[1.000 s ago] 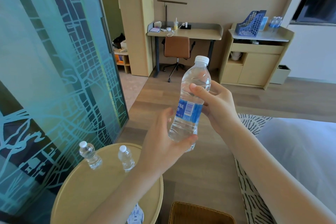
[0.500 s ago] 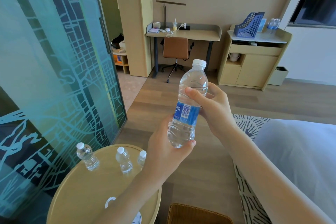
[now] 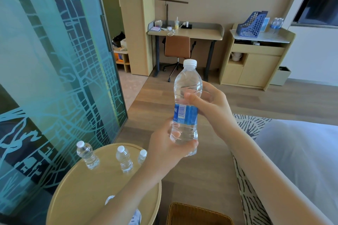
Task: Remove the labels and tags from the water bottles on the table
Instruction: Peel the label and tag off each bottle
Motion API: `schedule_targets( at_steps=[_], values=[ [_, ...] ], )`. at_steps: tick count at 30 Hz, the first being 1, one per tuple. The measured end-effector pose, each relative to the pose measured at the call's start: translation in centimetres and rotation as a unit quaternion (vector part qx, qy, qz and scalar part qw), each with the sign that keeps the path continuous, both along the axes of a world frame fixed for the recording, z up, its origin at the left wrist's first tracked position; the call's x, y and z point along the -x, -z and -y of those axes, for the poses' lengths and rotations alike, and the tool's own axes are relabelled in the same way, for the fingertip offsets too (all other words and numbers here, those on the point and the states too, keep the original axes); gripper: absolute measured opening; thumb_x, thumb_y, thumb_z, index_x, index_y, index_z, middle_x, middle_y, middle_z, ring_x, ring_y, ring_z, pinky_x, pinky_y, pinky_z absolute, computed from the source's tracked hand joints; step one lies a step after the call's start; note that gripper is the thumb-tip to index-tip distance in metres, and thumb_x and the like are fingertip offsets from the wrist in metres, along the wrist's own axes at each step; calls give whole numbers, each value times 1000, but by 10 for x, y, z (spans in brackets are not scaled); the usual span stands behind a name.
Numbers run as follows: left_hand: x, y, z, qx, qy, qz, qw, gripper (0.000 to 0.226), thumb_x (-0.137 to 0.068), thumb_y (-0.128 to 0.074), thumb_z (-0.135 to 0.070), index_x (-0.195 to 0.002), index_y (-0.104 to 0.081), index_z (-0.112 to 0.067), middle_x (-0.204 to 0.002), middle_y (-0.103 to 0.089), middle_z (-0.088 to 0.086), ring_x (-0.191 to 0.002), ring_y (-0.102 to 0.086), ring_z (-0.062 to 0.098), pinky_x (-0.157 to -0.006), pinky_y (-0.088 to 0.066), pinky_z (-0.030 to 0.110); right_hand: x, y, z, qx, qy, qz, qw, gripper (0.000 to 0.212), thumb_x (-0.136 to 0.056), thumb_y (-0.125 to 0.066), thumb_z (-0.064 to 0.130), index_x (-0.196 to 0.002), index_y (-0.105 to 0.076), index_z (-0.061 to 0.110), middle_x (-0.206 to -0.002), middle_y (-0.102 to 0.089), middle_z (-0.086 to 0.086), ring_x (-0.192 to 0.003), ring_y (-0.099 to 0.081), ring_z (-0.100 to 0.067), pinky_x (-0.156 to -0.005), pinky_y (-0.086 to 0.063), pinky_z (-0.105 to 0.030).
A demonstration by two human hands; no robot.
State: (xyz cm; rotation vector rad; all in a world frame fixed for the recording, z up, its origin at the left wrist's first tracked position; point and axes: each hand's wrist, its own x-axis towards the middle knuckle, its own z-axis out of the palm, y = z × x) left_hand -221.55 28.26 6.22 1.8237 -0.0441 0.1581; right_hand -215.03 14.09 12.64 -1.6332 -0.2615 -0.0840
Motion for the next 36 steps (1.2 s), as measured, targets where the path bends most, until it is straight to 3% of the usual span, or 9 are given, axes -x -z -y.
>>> schedule_targets(
  at_steps=[4,6,9,13,18,23,28,31,36],
  values=[
    [2,3,6,42,-17,-9,999,54,-55,-81,-45,-107,-67,-40,-97,-74,-8,-96,-69,9,-76,-59,26,17,10,-8,93,122,45,987,64,-80,-78,52,-134,-46,38,-117,-62,20,-102,-62,3,-74,-54,-15],
    [1,3,6,44,-34,-5,998,50,-59,-82,-40,-107,-66,-41,-98,-74,-10,-95,-69,6,-76,-58,23,30,21,-15,129,193,96,968,54,-76,-80,53,-117,-47,39,-110,-57,20,-99,-58,3,-74,-49,-15],
    [0,0,3,13,-55,17,998,46,-67,-85,-26,-94,-61,-55,-87,-72,-24,-85,-65,-8,-63,-47,6,37,29,-27,169,216,128,953,45,-75,-81,50,-94,-44,34,-94,-55,15,-89,-55,-3,-65,-44,-15],
    [4,-7,5,-30,-72,45,996,49,-61,-80,-37,-87,-52,-68,-81,-68,-34,-78,-63,-14,-61,-43,2,33,28,-36,190,220,138,947,39,-78,-81,44,-85,-46,27,-84,-57,11,-80,-56,-8,-61,-43,-15],
    [2,1,0,-49,-72,50,995,45,-63,-79,-29,-95,-57,-51,-81,-72,-23,-77,-68,-5,-61,-51,13,33,32,-35,157,211,134,955,27,-82,-81,33,-82,-55,25,-82,-64,12,-78,-63,-8,-68,-54,-26],
    [2,7,-2,-38,-83,46,995,41,-66,-78,-23,-94,-59,-48,-80,-71,-21,-75,-67,-5,-60,-46,6,34,32,-35,140,197,129,962,14,-85,-77,23,-82,-63,24,-80,-69,12,-79,-66,-7,-70,-54,-22],
    [1,10,-1,-35,-92,52,994,39,-65,-77,-24,-96,-60,-42,-81,-72,-16,-75,-69,1,-64,-58,28,35,32,-36,176,222,148,948,12,-84,-74,22,-77,-65,23,-75,-68,15,-78,-64,-3,-67,-45,-9],
    [2,10,1,-31,-100,70,992,40,-65,-80,-26,-96,-59,-40,-83,-71,-16,-76,-68,3,-64,-54,26,36,31,-40,219,253,181,925,12,-82,-73,20,-74,-65,21,-70,-65,15,-72,-62,-3,-66,-41,-7],
    [2,14,1,-21,-105,65,992,41,-67,-80,-28,-100,-60,-39,-87,-70,-13,-84,-67,7,-72,-58,36,33,32,-44,195,252,165,933,11,-79,-72,19,-70,-67,23,-66,-66,16,-71,-64,-5,-64,-41,-5]
  ],
)
